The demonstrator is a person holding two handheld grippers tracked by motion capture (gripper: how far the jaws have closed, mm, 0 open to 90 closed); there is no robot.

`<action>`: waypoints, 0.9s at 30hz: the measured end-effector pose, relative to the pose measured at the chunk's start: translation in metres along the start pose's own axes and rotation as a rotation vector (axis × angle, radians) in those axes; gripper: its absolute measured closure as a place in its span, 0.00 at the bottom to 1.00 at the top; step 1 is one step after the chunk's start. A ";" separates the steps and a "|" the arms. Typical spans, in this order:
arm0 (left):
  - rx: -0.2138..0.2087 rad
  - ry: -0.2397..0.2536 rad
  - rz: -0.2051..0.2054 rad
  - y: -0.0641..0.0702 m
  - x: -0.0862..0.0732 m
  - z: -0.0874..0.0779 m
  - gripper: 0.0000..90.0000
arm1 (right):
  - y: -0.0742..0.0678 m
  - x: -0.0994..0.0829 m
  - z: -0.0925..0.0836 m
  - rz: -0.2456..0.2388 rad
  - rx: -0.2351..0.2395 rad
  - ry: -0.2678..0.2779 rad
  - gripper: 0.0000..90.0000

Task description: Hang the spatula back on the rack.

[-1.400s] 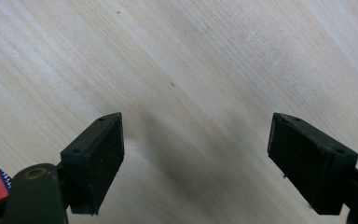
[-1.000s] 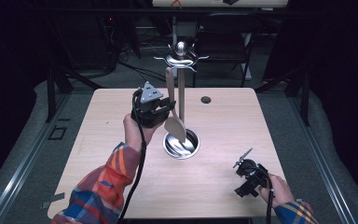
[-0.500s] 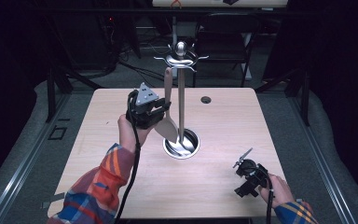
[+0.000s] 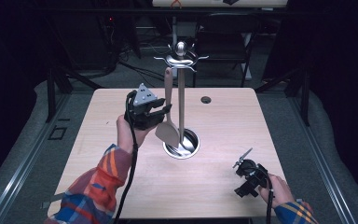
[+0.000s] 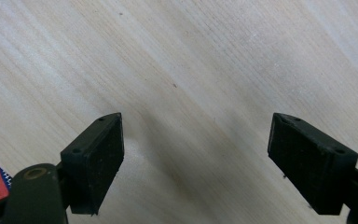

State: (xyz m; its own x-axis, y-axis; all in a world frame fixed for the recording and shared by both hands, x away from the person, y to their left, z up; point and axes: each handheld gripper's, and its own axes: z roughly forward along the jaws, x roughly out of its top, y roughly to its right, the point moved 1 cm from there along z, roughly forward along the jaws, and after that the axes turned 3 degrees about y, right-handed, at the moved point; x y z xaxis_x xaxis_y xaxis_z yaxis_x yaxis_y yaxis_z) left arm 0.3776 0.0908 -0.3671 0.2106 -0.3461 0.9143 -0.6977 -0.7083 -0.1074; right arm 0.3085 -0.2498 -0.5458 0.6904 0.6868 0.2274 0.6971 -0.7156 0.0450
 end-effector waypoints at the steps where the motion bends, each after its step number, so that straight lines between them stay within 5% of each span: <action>1: -0.010 0.001 -0.002 0.000 0.000 -0.001 0.70 | 0.000 0.000 0.000 0.000 -0.001 0.000 0.20; 15: -0.026 -0.025 -0.021 -0.004 -0.001 -0.009 0.39 | 0.000 0.000 0.000 -0.002 -0.004 0.000 0.20; 20: -0.020 -0.047 -0.007 -0.006 -0.008 -0.022 0.21 | 0.000 0.001 -0.002 -0.009 -0.009 0.004 0.20; 27: 0.019 -0.095 0.007 -0.013 -0.025 -0.046 0.16 | 0.000 0.000 -0.002 -0.001 -0.009 0.013 0.20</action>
State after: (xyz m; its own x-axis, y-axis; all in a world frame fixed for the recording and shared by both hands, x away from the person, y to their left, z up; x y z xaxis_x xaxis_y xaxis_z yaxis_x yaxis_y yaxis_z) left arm 0.3494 0.1369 -0.3710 0.2702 -0.4075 0.8723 -0.6863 -0.7170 -0.1224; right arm 0.3080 -0.2495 -0.5438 0.6870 0.6860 0.2398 0.6961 -0.7159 0.0539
